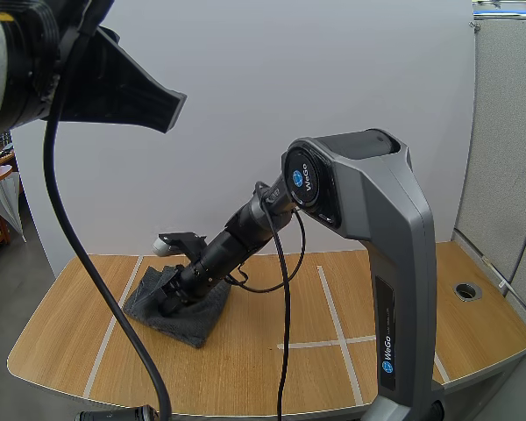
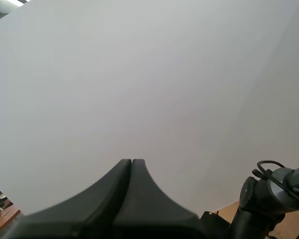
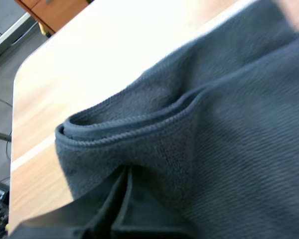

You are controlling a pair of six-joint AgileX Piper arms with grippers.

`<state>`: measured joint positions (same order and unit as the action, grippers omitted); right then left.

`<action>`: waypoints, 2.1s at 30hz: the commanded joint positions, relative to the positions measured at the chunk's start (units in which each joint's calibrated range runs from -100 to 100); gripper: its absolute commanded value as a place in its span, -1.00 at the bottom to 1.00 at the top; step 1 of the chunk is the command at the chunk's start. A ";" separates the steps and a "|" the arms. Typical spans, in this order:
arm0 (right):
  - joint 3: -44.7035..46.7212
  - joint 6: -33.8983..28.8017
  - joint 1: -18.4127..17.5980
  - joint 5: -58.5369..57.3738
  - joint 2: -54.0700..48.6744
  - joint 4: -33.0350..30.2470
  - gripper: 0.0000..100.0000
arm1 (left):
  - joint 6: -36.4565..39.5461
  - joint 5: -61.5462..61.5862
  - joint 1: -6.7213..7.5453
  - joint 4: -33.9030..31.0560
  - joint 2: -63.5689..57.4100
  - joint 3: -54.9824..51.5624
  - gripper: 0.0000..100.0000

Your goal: Fold the towel

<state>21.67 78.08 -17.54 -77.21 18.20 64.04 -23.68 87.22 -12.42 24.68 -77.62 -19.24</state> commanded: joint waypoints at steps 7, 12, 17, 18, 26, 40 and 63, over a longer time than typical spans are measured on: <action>3.59 -0.90 9.49 -11.82 -11.67 -2.83 -1.00 | 0.78 -0.58 -0.05 -0.88 -0.46 0.30 -1.00; 10.34 0.71 15.91 -14.97 -11.66 -3.07 -1.00 | 0.78 -1.33 -0.05 -0.88 -0.46 0.30 -1.00; 13.70 1.65 17.82 -14.61 -10.55 -2.17 -0.36 | 1.31 -2.45 -0.05 -0.88 -0.46 0.30 -1.00; 13.87 1.65 17.82 -14.61 -9.96 -1.57 -0.05 | 1.56 -2.45 -0.05 -0.88 -0.46 0.30 -1.00; 14.19 1.65 17.82 -18.66 -0.94 8.94 0.99 | 1.67 -2.45 -0.05 -1.42 -1.24 0.30 -1.00; 12.04 3.17 12.23 -19.47 5.60 16.49 0.72 | 1.67 -2.45 -0.05 -2.98 -1.24 0.30 -1.00; 11.53 5.02 14.70 -13.19 6.00 14.06 0.72 | 1.78 -2.45 -0.05 -2.87 -1.24 0.30 -1.00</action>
<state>33.25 80.96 -2.63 -93.82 24.10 75.69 -22.68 86.06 -12.42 22.27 -78.54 -19.24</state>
